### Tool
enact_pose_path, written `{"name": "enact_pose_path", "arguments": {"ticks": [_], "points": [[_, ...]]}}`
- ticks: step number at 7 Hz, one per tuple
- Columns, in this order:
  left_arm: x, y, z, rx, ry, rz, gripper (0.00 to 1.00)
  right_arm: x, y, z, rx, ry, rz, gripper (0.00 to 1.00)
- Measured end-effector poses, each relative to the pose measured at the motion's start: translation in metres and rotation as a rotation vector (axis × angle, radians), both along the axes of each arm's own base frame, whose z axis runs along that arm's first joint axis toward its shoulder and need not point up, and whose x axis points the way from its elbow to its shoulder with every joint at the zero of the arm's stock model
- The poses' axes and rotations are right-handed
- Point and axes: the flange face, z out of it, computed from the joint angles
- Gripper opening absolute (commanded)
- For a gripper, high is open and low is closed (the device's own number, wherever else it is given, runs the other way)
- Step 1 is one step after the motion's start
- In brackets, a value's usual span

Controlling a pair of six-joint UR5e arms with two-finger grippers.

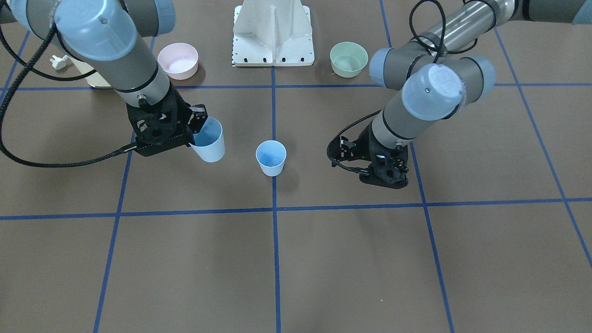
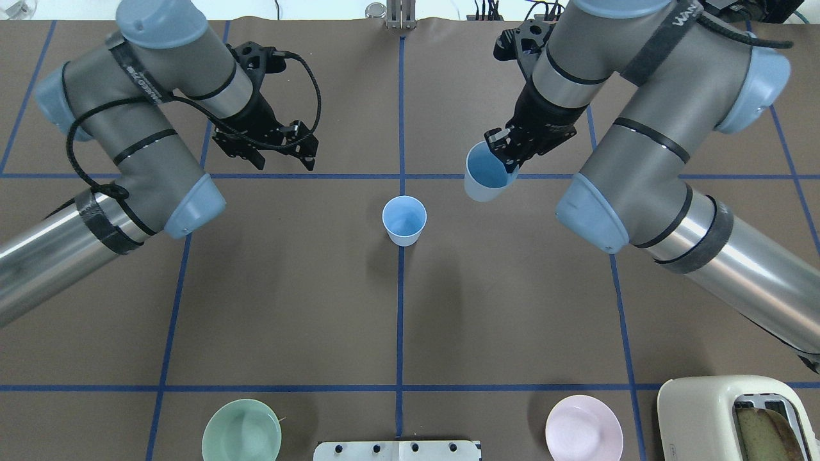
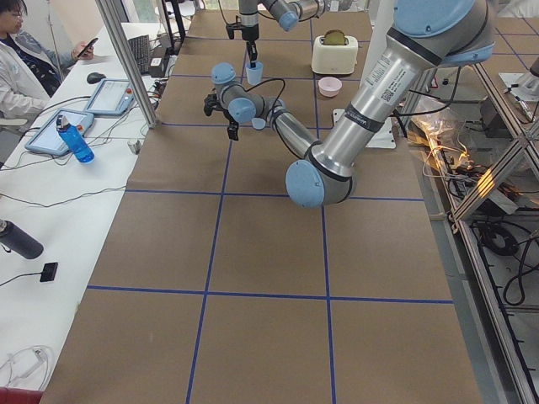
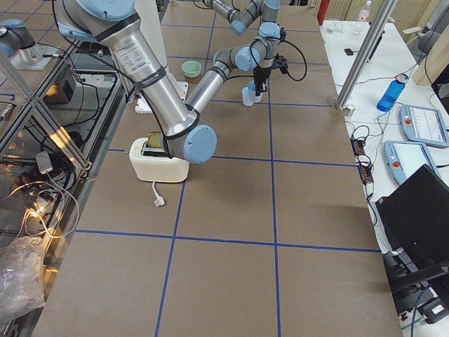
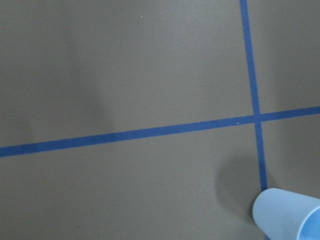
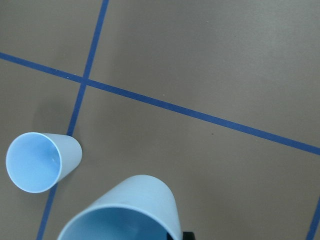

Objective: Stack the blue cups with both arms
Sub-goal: 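Lower the right gripper's cup into the centre cup while the left withdraws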

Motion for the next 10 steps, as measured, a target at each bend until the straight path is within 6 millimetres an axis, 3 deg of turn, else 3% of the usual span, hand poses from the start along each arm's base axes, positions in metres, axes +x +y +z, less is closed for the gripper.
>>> {"name": "enact_pose_path", "arguments": {"ticks": [2, 4, 6, 10], "points": [[-0.043, -0.015, 0.041, 0.053, -0.016, 0.029, 0.97, -0.035, 0.001, -0.02, -0.019, 0.009, 0.012, 0.0], [-0.065, -0.021, 0.068, 0.09, -0.035, 0.048, 0.97, -0.065, 0.008, -0.037, -0.031, 0.006, 0.017, 0.0], [-0.075, -0.023, 0.084, 0.107, -0.048, 0.059, 0.97, -0.092, 0.01, -0.043, -0.031, -0.026, 0.024, 0.0], [-0.078, -0.024, 0.091, 0.107, -0.054, 0.062, 0.97, -0.114, 0.021, -0.039, -0.023, -0.024, 0.013, 0.0]]}}
